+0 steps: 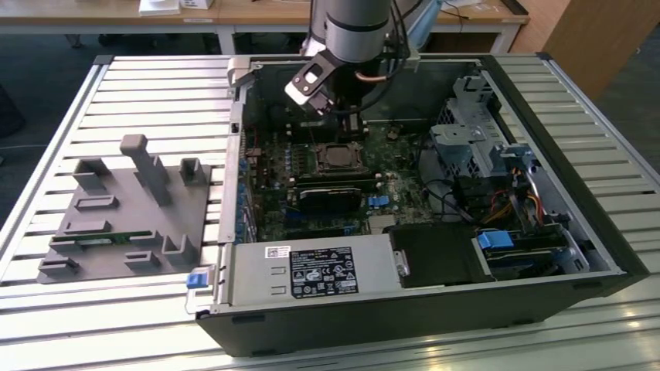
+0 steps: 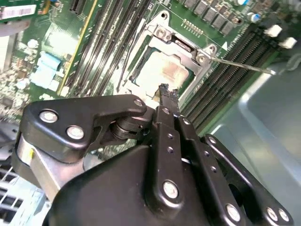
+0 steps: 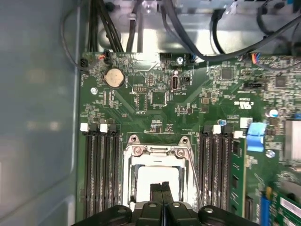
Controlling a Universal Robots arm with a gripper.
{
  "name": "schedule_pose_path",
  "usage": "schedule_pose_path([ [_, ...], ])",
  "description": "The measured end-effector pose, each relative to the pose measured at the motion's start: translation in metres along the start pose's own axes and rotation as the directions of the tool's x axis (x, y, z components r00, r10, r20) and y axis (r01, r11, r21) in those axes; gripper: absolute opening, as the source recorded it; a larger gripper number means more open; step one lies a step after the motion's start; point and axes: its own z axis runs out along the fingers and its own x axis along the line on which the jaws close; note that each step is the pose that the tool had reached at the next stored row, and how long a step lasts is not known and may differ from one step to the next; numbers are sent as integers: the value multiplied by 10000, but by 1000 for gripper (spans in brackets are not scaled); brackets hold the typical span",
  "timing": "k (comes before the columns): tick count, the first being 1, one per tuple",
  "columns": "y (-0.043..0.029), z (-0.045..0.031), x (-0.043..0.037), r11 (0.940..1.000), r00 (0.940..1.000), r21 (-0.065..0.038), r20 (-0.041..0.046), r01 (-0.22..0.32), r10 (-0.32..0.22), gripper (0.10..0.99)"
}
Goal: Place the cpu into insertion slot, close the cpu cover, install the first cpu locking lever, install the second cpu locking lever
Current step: 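Install the first cpu locking lever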
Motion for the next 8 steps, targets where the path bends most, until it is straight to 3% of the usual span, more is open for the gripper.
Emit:
schedule_pose_path([
  [5,2,-145,7,10000,10000,1,-3,9,-9,106],
  [8,2,-159,8,9999,9999,6,-8,135,-135,106],
])
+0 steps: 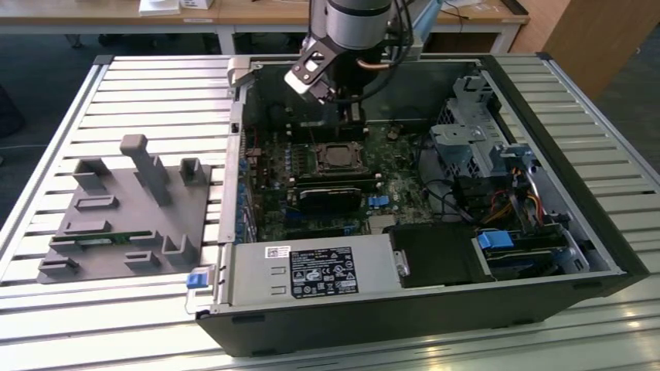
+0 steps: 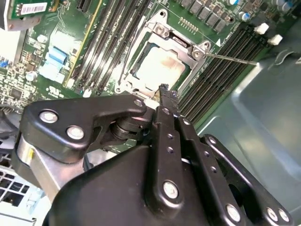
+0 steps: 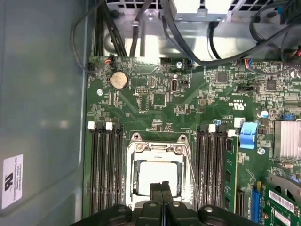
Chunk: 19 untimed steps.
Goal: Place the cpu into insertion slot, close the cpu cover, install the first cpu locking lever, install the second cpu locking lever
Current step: 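Install the first cpu locking lever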
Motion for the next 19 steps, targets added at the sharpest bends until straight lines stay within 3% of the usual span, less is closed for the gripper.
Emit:
schedule_pose_path([
  [4,0,1,0,9979,9979,32,-4,652,-652,106],
  [10,0,3,-1,9871,9871,75,-23,1600,-1600,106],
  [15,0,3,-1,9683,9684,115,-45,2494,-2494,106],
  [19,0,4,0,9478,9479,145,-65,3187,-3186,106],
])
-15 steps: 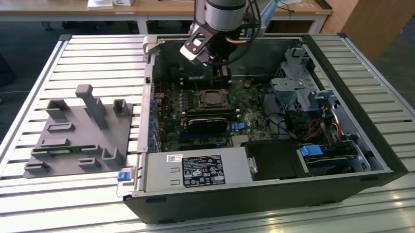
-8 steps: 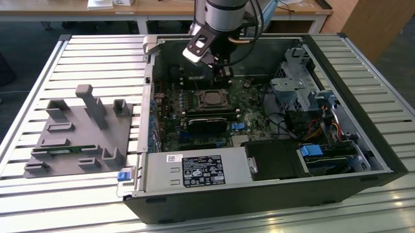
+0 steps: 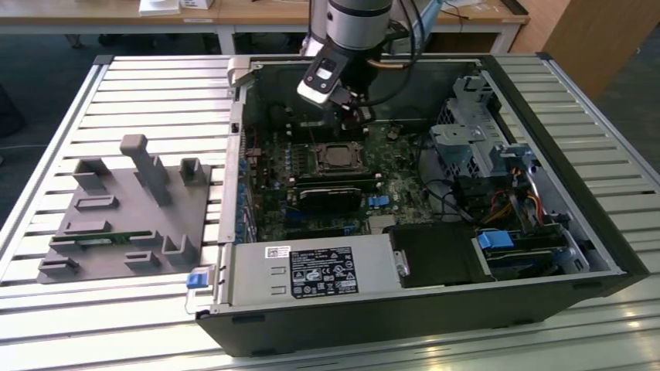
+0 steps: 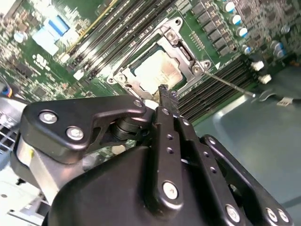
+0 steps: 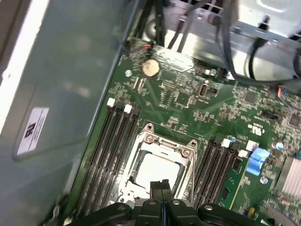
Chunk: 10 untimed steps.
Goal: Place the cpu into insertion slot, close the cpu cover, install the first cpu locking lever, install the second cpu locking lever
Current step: 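Install the first cpu locking lever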
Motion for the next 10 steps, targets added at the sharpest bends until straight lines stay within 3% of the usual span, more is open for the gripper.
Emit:
schedule_pose_path([
  [5,0,0,0,9967,9967,38,-13,810,-810,106],
  [10,0,1,0,9867,9867,75,-29,1624,-1624,106],
])
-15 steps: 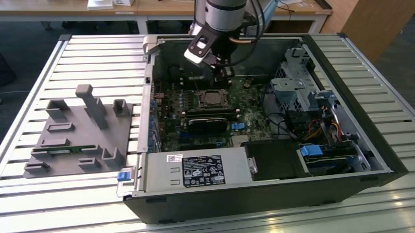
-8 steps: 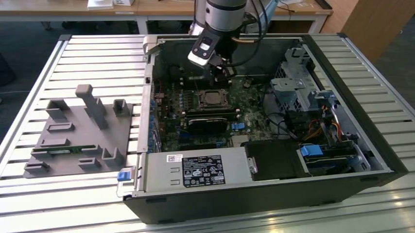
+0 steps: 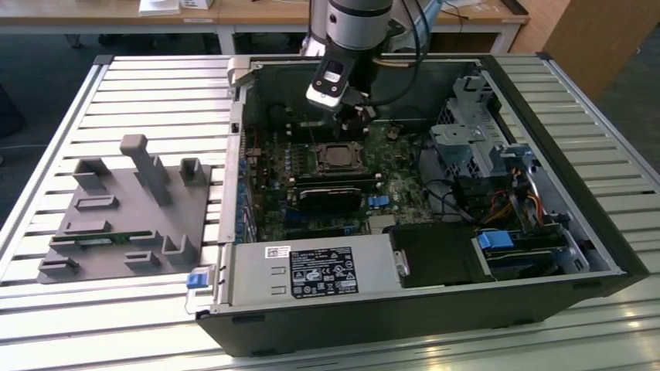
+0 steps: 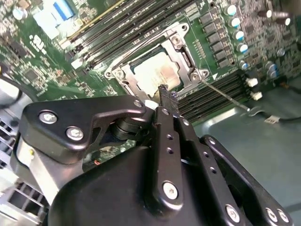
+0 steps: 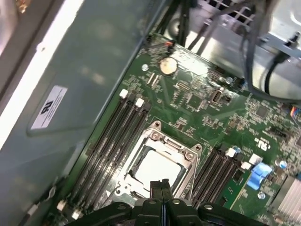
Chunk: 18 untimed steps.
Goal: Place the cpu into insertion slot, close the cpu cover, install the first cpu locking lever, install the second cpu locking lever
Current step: 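Install the first cpu locking lever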
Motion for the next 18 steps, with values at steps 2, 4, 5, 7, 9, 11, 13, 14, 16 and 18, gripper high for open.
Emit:
schedule_pose_path([
  [2,0,0,0,9994,9994,16,-5,347,-347,106],
  [4,0,1,0,9976,9976,31,-11,689,-689,106],
  [5,0,1,0,9961,9961,40,-14,877,-877,106],
  [7,0,2,0,9923,9923,56,-22,1235,-1234,106],
  [9,0,2,0,9872,9872,73,-28,1596,-1595,106],
  [11,0,2,0,9808,9808,88,-36,1949,-1949,106],
  [13,0,3,0,9725,9726,105,-46,2326,-2326,106],
  [14,0,3,0,9682,9682,112,-50,2500,-2499,106],
  [16,0,4,0,9584,9585,127,-60,2850,-2849,106],
  [18,0,4,0,9495,9496,137,-65,3133,-3133,106],
])
